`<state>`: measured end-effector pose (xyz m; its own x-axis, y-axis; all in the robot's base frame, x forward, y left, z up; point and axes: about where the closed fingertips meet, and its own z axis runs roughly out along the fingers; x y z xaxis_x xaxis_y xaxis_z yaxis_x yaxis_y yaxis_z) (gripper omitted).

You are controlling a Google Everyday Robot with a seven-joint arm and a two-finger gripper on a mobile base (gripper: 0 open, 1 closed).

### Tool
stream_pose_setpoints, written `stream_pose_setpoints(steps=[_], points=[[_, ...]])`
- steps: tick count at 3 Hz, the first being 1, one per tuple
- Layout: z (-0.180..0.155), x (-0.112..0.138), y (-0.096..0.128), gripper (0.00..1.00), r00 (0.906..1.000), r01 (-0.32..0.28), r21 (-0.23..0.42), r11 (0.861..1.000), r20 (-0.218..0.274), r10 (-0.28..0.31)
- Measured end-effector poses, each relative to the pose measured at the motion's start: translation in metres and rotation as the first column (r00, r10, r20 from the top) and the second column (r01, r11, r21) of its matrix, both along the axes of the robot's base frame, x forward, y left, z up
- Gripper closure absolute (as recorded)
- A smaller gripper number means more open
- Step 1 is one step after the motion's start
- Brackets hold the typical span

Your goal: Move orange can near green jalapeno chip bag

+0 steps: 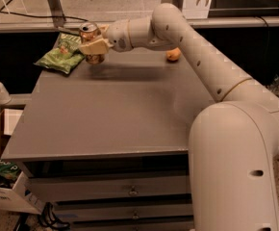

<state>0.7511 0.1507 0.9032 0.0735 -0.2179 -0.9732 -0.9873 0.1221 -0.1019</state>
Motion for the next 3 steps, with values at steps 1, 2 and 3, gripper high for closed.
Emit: stream_pose_setpoints(steps=[1,2,3], points=[[-0.0343,0.0037,0.0095,1.00,0.9992,-0.017,0.013,1.000,-0.035,0.018],[-0.0407,0.0067,0.0118,1.00,0.9989,-0.018,0.028,0.999,-0.044,0.020],[-0.0349,0.0067,0.0118,1.00,0.9989,-0.018,0.028,0.999,-0.043,0.020]])
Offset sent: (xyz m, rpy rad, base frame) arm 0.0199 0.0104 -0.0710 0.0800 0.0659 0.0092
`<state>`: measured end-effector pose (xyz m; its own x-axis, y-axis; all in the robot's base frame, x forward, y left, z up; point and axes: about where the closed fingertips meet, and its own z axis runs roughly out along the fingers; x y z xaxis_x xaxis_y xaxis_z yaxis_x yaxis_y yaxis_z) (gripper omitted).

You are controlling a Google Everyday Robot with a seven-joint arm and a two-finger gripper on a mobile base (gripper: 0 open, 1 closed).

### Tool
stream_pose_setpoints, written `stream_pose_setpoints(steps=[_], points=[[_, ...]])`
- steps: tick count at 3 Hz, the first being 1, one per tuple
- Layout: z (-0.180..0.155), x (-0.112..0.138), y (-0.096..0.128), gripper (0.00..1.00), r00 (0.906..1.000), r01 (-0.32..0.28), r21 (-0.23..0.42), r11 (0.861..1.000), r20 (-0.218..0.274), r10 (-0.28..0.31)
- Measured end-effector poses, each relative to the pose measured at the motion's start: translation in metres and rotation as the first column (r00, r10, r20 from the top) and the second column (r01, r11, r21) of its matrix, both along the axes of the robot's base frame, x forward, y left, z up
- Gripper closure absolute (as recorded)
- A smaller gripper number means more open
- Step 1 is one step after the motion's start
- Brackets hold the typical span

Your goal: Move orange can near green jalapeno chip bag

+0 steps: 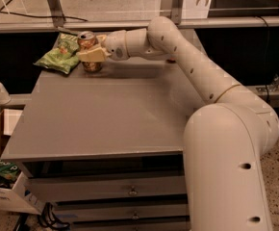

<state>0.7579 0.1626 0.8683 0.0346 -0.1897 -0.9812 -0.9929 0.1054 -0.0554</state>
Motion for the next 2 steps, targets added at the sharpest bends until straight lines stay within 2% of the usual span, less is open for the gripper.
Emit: stream_pose_setpoints(steps=[1,2], points=[[0.0000,0.0000,0.0000,0.82,1.0000,0.000,0.000,1.000,0.000,0.000],[-0.0034,0.0024,0.0007,0.59,1.0000,-0.006,0.020,1.000,-0.005,0.006]])
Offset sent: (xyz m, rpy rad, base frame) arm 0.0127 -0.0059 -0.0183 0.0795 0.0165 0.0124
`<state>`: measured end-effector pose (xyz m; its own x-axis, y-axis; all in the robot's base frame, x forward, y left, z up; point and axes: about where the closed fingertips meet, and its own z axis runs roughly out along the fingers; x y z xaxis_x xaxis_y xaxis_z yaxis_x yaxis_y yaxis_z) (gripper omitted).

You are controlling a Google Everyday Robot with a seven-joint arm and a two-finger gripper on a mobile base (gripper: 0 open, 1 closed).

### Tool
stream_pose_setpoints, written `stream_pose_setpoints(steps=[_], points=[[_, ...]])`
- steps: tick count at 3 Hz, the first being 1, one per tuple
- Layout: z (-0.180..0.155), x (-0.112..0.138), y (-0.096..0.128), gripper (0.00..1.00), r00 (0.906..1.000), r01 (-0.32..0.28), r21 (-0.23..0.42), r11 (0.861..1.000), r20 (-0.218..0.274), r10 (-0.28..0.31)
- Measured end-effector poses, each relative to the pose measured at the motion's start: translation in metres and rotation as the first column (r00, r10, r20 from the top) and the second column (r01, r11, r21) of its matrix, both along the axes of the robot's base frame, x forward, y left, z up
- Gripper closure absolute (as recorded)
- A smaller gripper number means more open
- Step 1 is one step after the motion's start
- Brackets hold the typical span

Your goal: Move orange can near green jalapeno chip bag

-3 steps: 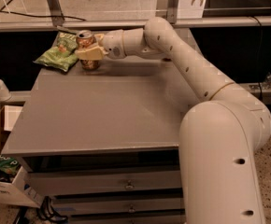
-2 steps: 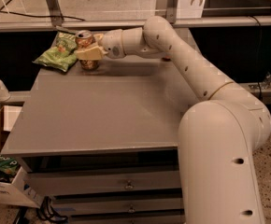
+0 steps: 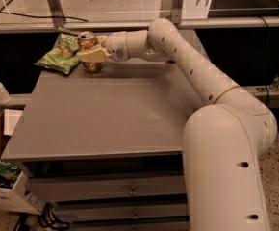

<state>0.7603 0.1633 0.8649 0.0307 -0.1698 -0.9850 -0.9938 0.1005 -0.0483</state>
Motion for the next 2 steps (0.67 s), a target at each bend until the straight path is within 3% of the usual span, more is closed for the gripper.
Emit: stream_pose_setpoints(steps=[2], points=[[0.0007,0.0015,0.0017,0.13,0.9999,-0.011,0.020,1.000,-0.003,0.011]])
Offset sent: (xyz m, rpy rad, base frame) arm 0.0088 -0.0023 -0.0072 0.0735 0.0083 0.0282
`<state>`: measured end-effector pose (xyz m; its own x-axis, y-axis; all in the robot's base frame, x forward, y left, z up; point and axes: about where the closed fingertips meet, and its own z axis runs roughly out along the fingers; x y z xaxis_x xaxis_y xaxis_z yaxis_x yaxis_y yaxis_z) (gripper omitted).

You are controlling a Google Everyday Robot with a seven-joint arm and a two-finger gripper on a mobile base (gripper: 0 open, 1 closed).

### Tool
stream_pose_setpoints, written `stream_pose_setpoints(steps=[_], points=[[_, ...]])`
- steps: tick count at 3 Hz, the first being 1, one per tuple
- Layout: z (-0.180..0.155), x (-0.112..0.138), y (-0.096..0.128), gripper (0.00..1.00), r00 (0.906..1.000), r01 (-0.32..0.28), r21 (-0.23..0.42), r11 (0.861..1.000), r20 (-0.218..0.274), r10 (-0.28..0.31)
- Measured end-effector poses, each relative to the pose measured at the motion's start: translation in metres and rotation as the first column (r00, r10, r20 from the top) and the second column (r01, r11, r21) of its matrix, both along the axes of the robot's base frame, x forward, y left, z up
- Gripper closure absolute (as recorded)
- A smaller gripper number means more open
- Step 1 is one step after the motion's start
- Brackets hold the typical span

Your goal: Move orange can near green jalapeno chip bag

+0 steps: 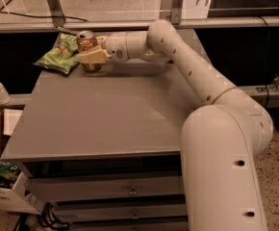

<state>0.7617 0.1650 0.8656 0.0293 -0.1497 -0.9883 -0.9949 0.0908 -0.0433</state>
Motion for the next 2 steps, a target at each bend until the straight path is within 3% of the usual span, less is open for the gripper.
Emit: stream_pose_setpoints(steps=[1,2], points=[[0.0002,0.0000,0.0000,0.00,1.0000,0.000,0.000,1.000,0.000,0.000],[0.0022,0.0014,-0.0015,0.00,0.9999,-0.012,0.030,0.999,0.006,0.012]])
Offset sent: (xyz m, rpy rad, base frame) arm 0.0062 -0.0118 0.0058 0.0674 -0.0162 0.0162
